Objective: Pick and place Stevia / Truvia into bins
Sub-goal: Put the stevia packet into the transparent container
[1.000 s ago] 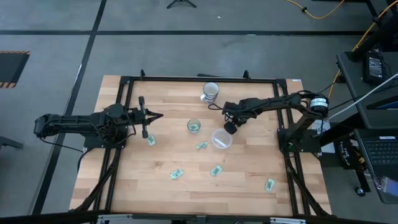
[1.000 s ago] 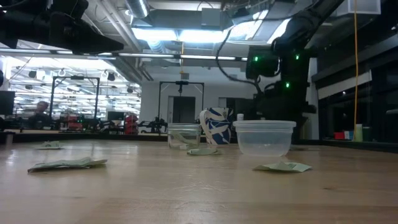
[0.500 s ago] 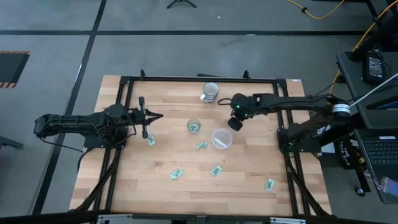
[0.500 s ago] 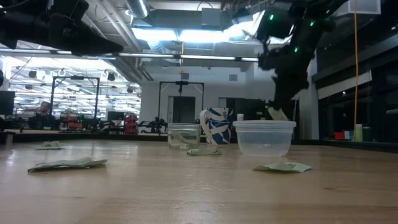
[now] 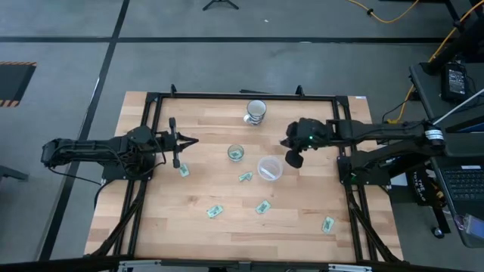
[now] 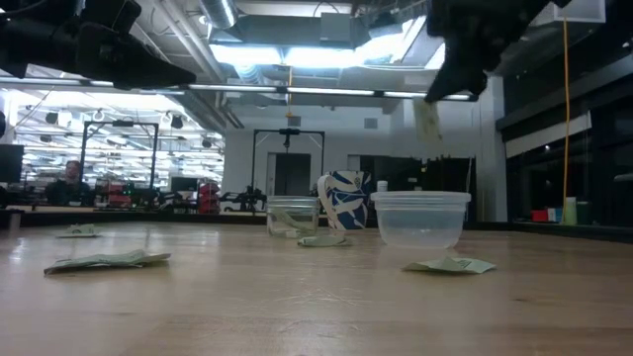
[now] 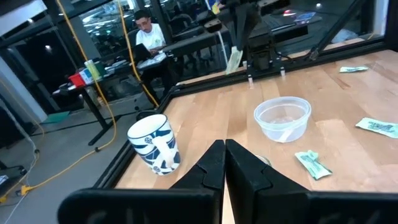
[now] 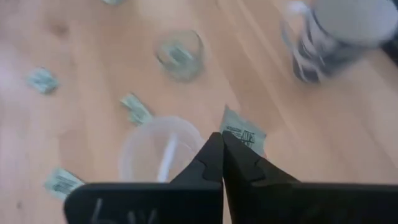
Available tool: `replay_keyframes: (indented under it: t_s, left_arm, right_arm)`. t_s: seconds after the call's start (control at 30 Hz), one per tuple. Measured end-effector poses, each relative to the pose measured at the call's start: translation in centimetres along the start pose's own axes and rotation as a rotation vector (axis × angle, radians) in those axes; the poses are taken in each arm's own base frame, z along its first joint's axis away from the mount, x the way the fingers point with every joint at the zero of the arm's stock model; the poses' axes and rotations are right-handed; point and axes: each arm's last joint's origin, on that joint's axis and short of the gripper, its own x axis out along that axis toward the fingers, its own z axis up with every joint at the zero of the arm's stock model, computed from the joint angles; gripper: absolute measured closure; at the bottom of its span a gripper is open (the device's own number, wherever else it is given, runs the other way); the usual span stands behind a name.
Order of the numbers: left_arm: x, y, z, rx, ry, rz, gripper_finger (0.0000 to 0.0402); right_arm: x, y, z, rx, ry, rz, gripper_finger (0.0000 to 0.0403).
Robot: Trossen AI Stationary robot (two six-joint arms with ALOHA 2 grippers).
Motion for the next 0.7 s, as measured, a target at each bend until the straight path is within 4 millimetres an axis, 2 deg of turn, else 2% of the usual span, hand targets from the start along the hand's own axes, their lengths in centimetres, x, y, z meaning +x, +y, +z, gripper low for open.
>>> replay_keyframes:
  t_s: [0.13, 0.33, 0.53, 0.7]
  left_arm:
    - [0.0, -0.2, 0.1, 0.0, -0.017, -0.063, 0.0393]
    - [0.0, -0.5, 0.1, 0.0, -0.044, -0.158, 0.0393]
    - [0.0, -0.5, 0.1, 0.0, -0.045, -0.163, 0.0393]
    - [0.0, -0.5, 0.1, -0.001, -0.046, -0.162, 0.0393]
  right_arm:
    - [0.0, 1.6, 0.3, -0.101, -0.062, 0.062, 0.0403]
    - [0.4, 3.4, -0.2, -0.169, -0.049, 0.113, 0.0403]
    - [0.9, 4.9, -0.5, -0.145, -0.046, 0.156, 0.0403]
    - [2.2, 6.1, -1.3, -0.141, 0.018, 0.163, 0.0403]
